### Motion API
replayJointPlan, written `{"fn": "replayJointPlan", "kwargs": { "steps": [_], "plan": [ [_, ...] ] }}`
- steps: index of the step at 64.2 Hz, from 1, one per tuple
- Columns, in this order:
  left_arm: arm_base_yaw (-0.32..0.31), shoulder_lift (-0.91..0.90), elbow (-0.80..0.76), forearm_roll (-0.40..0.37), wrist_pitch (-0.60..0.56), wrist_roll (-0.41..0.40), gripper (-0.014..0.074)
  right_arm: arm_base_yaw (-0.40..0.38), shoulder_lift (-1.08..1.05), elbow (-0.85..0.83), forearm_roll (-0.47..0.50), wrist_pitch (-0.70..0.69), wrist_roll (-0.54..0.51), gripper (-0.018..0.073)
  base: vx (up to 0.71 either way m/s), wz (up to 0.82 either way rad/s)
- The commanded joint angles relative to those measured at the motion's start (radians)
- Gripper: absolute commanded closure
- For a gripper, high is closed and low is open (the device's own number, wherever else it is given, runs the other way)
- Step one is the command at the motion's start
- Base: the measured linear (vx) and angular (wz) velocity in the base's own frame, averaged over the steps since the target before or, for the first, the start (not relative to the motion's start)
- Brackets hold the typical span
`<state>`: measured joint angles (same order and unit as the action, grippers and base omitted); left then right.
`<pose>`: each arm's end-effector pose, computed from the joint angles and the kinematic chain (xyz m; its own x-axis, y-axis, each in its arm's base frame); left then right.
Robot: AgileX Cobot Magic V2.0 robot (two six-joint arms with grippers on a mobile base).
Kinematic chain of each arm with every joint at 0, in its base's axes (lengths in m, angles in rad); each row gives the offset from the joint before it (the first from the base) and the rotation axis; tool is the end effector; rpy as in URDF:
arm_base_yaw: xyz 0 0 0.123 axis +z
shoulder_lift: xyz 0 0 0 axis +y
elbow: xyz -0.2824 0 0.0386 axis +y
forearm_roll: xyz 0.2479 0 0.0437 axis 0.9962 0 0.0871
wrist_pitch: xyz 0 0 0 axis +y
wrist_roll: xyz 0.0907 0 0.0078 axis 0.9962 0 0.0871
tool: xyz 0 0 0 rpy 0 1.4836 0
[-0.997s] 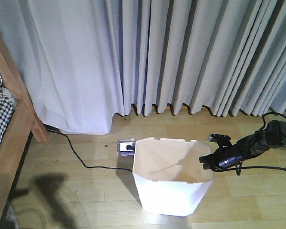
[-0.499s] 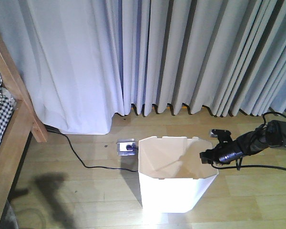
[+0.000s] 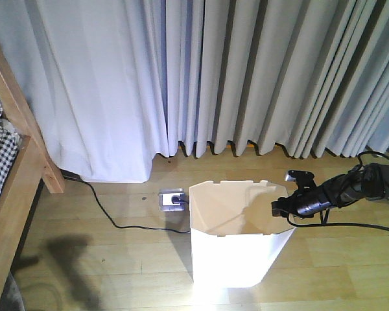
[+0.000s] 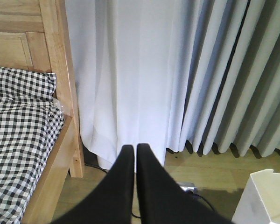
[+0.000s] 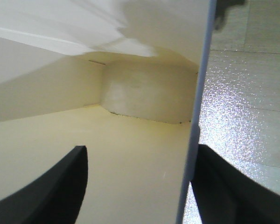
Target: Move trash bin to bedside with robot
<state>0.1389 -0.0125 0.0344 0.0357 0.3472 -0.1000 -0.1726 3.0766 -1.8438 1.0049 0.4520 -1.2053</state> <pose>0.0527 0.0085 0.1709 -0.2647 -0.1040 -0.9587 -0.1679 0.9839 -0.0604 0.4215 -0.0393 -0.1999 -0.9650 -0.0646 -0.2541 -0.1446 0.9396 0.3102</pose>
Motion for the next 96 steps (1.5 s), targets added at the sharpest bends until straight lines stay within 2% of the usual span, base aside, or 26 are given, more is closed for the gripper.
{"fn": "replayJointPlan", "kwargs": {
  "steps": [1,8,14,27,31,39,45,64,96],
  "plan": [
    [-0.003,-0.014,0.003,-0.002,-0.066,-0.004,0.0603,-0.007,-0.071,-0.016,-0.007,0.023,-0.016,0.0093,0.0,0.0],
    [-0.003,-0.014,0.003,-0.002,-0.066,-0.004,0.0603,-0.016,-0.079,-0.016,-0.011,0.003,0.062,0.0093,0.0,0.0],
    [-0.003,-0.014,0.003,-0.002,-0.066,-0.004,0.0603,-0.024,-0.107,0.007,-0.048,-0.015,0.08,0.0093,0.0,0.0],
    [-0.003,-0.014,0.003,-0.002,-0.066,-0.004,0.0603,-0.024,-0.239,0.226,-0.031,-0.312,0.071,0.0093,0.0,0.0],
    [-0.003,-0.014,0.003,-0.002,-0.066,-0.004,0.0603,-0.024,-0.28,0.284,-0.033,-0.345,0.041,0.0093,0.0,0.0],
    [-0.003,-0.014,0.003,-0.002,-0.066,-0.004,0.0603,-0.024,-0.383,0.43,-0.034,-0.316,-0.074,0.0093,0.0,0.0],
    [-0.003,-0.014,0.003,-0.002,-0.066,-0.004,0.0603,-0.023,-0.483,0.52,-0.021,-0.265,-0.118,0.0093,0.0,0.0],
    [-0.003,-0.014,0.003,-0.002,-0.066,-0.004,0.0603,-0.023,-0.961,0.827,0.16,-0.248,-0.27,0.0093,0.0,0.0],
    [-0.003,-0.014,0.003,-0.002,-0.066,-0.004,0.0603,-0.023,-1.853,1.109,0.299,-0.147,-0.282,0.0093,0.0,0.0]
  ]
}}
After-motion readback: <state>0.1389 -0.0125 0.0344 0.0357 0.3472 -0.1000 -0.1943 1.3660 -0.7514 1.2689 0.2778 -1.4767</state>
